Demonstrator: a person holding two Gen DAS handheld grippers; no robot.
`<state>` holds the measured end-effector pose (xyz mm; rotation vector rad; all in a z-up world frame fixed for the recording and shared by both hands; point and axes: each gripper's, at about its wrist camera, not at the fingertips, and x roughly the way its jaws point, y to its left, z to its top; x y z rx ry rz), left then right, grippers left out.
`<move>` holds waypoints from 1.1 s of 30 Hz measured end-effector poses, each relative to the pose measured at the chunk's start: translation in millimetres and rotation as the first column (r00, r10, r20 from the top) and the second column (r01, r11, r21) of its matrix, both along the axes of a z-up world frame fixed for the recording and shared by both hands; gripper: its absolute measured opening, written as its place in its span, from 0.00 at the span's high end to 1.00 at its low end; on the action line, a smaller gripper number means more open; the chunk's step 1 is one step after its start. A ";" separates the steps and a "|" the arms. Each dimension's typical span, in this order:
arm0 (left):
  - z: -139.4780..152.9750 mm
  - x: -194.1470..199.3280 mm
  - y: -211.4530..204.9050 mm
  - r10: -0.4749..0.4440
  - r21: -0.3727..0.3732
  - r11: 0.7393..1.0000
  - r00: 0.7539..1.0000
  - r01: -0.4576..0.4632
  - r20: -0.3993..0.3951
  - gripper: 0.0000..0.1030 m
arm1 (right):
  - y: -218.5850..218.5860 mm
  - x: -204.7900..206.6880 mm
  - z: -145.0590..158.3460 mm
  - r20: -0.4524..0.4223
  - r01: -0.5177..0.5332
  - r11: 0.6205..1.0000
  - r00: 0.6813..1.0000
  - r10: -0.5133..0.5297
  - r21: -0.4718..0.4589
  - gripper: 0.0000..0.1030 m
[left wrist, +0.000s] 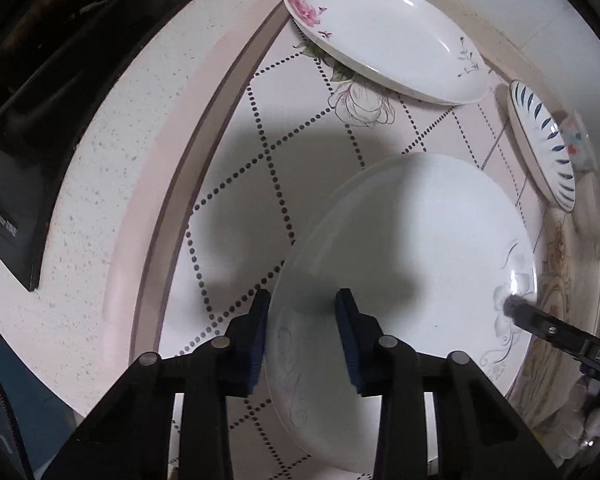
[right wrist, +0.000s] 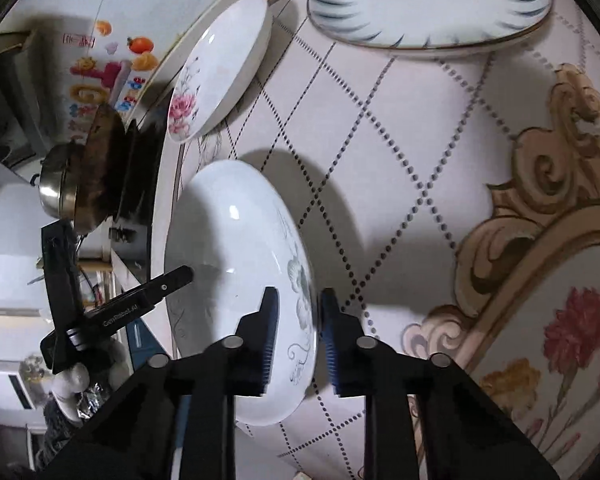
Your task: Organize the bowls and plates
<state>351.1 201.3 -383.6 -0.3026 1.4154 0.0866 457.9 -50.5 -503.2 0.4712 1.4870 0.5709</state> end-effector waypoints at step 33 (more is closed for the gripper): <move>16.4 18.7 -157.1 -0.227 -0.045 0.971 0.968 0.233 0.108 0.72 | -166.8 -42.1 54.5 0.102 0.212 0.974 0.974 -0.204 -0.077 0.88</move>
